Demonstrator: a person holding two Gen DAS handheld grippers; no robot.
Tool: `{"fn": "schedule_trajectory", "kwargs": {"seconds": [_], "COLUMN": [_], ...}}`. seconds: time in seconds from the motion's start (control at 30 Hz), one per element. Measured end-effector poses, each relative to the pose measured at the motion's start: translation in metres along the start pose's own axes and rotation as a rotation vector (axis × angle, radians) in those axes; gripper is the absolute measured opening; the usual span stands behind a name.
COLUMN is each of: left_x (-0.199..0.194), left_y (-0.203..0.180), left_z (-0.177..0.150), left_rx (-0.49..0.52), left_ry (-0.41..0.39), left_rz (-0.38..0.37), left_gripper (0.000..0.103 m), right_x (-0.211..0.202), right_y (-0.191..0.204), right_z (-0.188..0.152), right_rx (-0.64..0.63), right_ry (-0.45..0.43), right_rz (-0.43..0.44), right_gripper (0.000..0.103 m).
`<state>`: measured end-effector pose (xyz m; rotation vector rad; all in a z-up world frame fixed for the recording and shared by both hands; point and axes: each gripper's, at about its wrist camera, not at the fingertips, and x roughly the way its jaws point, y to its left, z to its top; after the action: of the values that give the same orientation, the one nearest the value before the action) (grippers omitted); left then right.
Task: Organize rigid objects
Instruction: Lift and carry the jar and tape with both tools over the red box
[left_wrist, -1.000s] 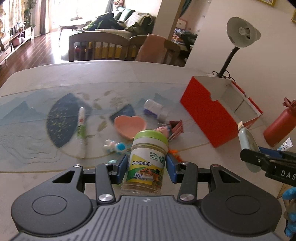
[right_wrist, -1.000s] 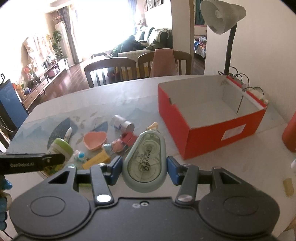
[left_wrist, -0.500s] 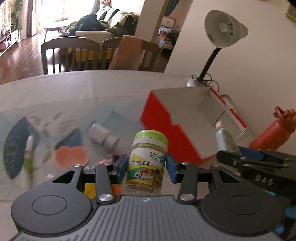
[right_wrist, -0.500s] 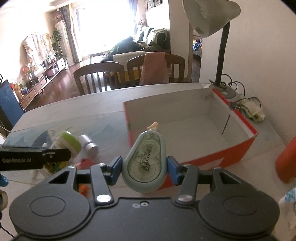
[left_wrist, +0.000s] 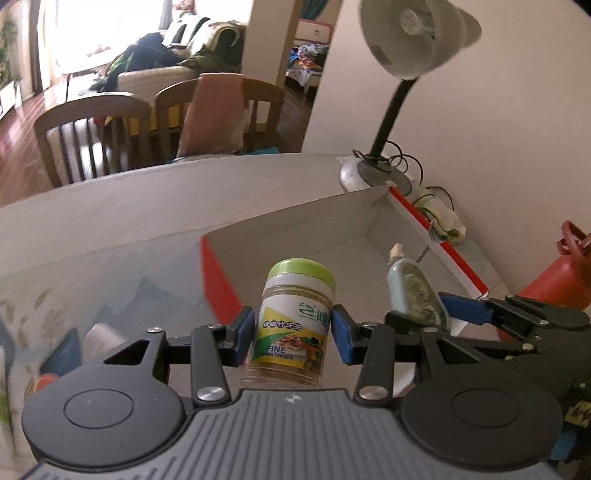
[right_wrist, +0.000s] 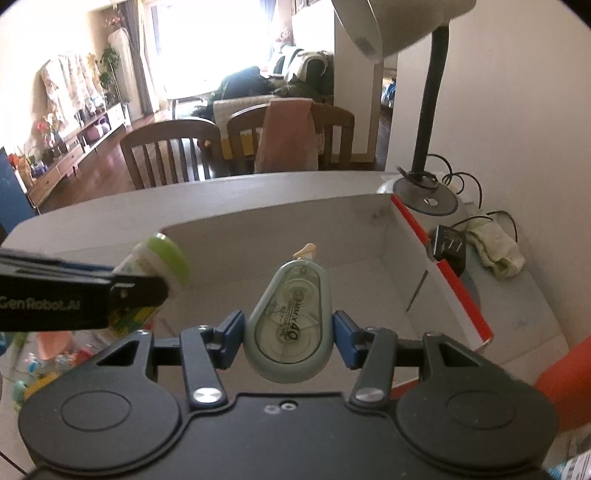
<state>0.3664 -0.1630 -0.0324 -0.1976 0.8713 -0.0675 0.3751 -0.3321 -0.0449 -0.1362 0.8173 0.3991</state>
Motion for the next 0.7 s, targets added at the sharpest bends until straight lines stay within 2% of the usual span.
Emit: {"fn": "schedule_trajectory", "kwargs": {"seconds": [0.4,0.7], "left_x": [0.097,0.148], "left_y": [-0.034,-0.046], "left_z": [0.032,0.036], "left_rx": [0.017,0.022], "left_ry": [0.11,0.212], "left_rz": [0.027,0.035], "left_gripper": [0.044,0.044], "right_x": [0.058,0.086], "right_y": [-0.031,-0.042], "right_z": [0.003,-0.004], "right_rx": [-0.107,-0.133], "right_ry": [0.144,0.257], "right_rz": [0.001,0.033], "right_gripper": [0.051,0.051]}}
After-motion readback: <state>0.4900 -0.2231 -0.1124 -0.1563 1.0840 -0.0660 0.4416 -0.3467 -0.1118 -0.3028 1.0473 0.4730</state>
